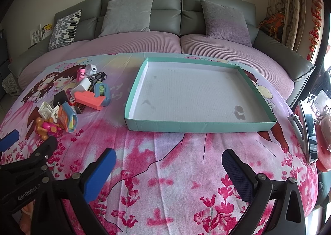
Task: Organize rigid objects
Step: 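Grasp the teddy-bear figure with the left tool while the right tool grasps the blue-and-orange toy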
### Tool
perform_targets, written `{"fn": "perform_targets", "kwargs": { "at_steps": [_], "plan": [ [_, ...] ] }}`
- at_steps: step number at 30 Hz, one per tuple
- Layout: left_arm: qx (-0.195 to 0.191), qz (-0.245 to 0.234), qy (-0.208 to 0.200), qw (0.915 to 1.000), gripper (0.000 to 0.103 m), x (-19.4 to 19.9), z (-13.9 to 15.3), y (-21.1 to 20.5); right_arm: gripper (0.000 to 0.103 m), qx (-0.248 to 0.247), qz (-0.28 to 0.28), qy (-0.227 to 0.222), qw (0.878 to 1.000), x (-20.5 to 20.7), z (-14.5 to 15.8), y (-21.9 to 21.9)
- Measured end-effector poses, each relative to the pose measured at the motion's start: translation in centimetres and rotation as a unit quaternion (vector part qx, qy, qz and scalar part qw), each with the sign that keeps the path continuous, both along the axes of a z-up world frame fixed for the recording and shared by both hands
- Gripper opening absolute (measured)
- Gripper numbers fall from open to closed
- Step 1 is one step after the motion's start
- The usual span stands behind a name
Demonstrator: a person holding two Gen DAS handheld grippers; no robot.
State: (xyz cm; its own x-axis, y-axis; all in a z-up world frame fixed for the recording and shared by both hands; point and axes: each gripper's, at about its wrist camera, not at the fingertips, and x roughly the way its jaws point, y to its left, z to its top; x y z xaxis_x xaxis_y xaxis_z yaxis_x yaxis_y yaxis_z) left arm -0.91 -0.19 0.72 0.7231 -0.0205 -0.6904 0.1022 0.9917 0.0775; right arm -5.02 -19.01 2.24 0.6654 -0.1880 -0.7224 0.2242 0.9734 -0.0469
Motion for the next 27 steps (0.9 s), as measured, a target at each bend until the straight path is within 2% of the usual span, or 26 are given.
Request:
{"fn": "perform_targets", "kwargs": {
  "at_steps": [3, 6, 9, 13, 18, 23, 27],
  "plan": [
    [-0.013, 0.014, 0.002, 0.9998, 0.103, 0.7, 0.6, 1.4, 0.103, 0.022, 0.006, -0.006, 1.000, 0.3, 0.4, -0.5],
    [0.005, 0.029, -0.015, 0.9995, 0.103, 1.8, 1.6, 3.0, 0.103, 0.038, 0.028, -0.012, 0.999, 1.1, 1.3, -0.2],
    [0.025, 0.046, -0.018, 0.9985, 0.103, 3.7, 2.7, 5.0, 0.103, 0.034, 0.061, -0.018, 0.997, 2.8, 2.5, 1.1],
    [0.012, 0.068, -0.005, 0.9976, 0.103, 5.8, 3.4, 7.9, 0.103, 0.037, 0.114, -0.018, 0.993, 5.7, 3.7, 4.2],
    [-0.012, 0.069, 0.020, 0.9973, 0.103, 6.9, 2.6, 10.1, 0.102, 0.059, 0.164, 0.016, 0.985, 8.7, 1.8, 7.6],
    [-0.014, 0.051, 0.043, 0.9976, 0.103, 7.6, 0.5, 10.2, 0.099, 0.059, 0.189, 0.050, 0.979, 10.4, -1.0, 10.0],
    [-0.046, 0.049, 0.075, 0.9949, 0.103, 8.0, -0.8, 10.7, 0.092, 0.057, 0.208, 0.074, 0.974, 11.5, -2.9, 10.9]
  ]
}}
